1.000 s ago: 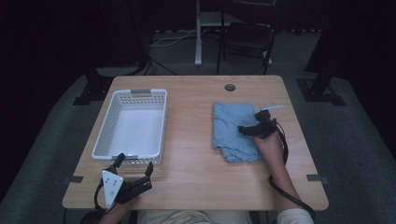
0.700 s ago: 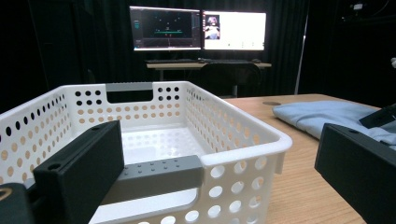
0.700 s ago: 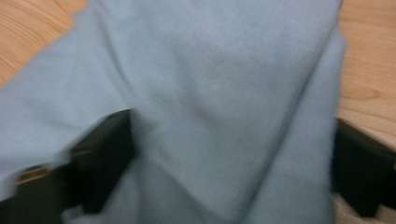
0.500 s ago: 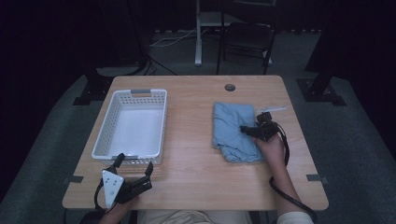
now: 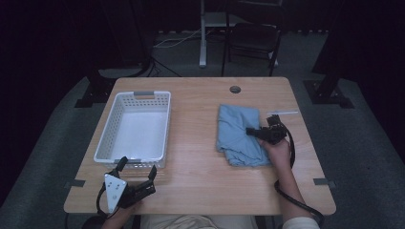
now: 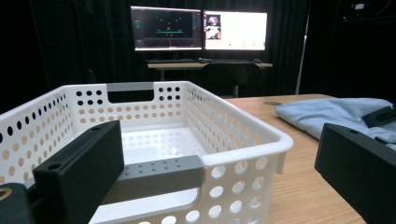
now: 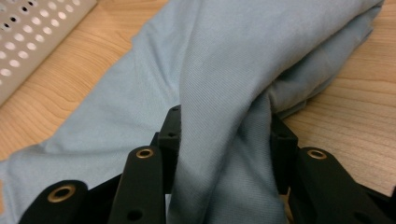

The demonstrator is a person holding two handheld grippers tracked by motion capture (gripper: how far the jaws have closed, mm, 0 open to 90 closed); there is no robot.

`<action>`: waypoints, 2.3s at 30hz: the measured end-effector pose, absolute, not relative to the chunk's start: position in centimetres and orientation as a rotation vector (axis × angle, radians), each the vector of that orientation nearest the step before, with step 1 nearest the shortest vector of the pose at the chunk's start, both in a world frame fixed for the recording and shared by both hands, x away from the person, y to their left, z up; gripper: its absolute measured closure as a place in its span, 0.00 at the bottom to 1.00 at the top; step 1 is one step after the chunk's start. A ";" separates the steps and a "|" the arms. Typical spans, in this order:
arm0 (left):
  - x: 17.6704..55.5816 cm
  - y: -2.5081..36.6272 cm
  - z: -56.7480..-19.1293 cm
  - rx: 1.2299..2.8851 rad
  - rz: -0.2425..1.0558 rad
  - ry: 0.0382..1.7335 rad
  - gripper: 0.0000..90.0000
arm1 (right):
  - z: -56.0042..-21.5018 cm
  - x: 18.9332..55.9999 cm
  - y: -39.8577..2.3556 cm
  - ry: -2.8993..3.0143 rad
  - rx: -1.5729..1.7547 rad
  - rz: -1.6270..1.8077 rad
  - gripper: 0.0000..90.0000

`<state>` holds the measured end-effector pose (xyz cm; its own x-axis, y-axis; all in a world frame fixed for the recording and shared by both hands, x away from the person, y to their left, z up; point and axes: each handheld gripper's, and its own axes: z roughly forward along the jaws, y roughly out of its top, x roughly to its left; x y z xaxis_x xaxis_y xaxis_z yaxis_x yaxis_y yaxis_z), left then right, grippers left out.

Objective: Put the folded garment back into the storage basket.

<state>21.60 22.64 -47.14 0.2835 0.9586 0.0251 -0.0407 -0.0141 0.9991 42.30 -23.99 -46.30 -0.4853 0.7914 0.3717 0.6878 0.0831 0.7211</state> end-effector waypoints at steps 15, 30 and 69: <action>21.6 22.6 -47.1 1.318 1.026 0.958 0.03 | -45.0 42.0 -24.3 2.179 1.538 1.514 0.68; 21.6 22.7 -47.1 1.321 1.022 0.956 0.03 | -42.9 41.4 -24.9 2.115 1.535 1.683 0.68; 21.6 22.7 -47.1 1.324 1.014 0.954 0.03 | -35.4 39.7 -25.0 2.001 1.433 1.927 0.68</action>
